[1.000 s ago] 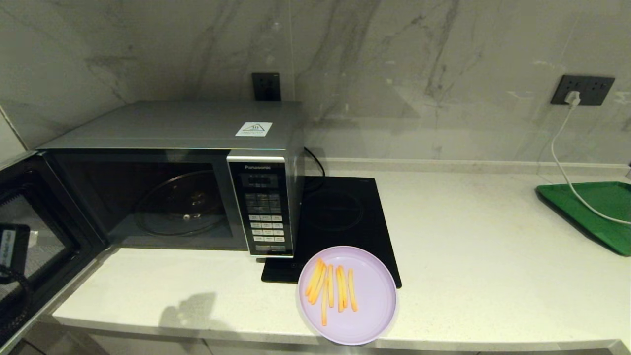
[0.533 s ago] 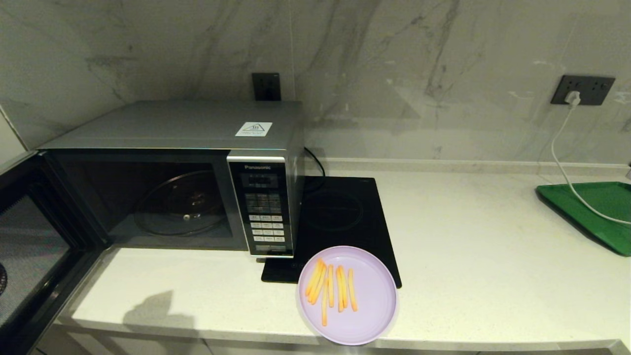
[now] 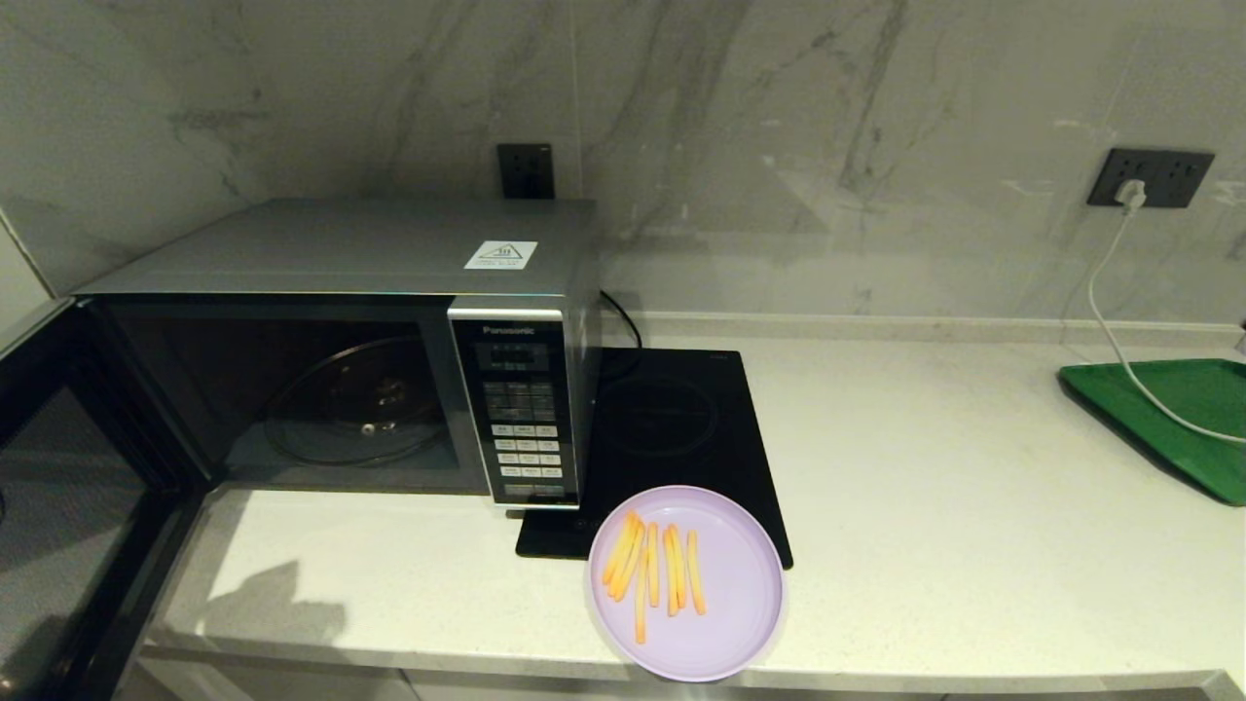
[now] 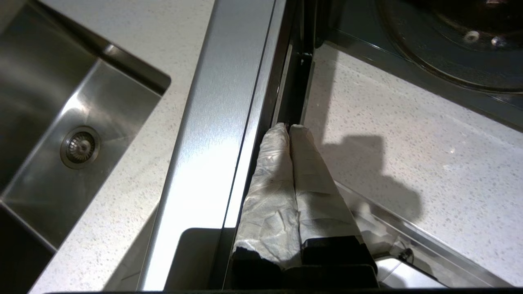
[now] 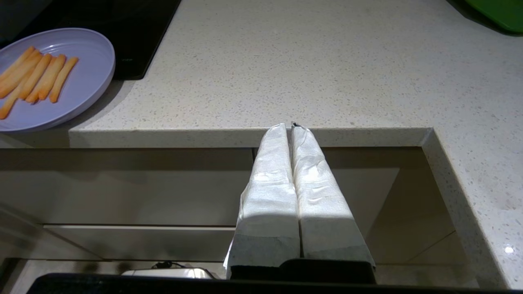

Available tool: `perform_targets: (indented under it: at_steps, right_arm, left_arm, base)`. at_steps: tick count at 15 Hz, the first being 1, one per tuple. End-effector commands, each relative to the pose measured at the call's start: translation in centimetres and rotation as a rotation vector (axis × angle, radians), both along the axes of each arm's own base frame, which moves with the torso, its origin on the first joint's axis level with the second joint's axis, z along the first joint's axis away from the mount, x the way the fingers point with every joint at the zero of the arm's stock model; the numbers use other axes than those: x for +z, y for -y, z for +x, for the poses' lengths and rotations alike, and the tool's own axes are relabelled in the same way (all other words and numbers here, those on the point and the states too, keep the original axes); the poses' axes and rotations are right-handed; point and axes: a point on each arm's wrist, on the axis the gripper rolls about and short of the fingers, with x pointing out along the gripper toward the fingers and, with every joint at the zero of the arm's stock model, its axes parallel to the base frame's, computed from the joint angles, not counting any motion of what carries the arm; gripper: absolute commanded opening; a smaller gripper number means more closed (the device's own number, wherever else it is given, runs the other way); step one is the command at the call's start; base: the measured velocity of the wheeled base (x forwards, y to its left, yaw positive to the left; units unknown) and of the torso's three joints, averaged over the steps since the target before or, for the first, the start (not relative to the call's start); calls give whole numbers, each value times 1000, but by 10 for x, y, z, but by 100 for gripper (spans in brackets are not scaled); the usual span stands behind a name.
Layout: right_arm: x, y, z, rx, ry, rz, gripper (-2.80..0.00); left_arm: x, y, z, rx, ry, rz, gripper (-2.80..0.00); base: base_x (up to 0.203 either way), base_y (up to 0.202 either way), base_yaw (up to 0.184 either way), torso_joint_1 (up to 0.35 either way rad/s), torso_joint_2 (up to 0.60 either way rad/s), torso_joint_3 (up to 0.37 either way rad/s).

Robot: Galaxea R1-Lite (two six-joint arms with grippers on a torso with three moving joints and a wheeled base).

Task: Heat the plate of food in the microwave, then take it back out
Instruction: Open the microwave oven

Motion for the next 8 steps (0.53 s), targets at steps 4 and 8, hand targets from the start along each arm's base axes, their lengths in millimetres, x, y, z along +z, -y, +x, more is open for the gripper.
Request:
perform_targets:
  at_steps: [4,8]
  right_arm:
    - [0,0,0,0,-1,0,-280]
    - [0,0,0,0,-2,0,-280]
  left_arm:
    - [-2,-18,8,73,11,15,-280]
    - [-4,-24,13,82,6,21,-280]
  base:
    - [0,0,0,0,0,0]
    - [0,0,0,0,0,0]
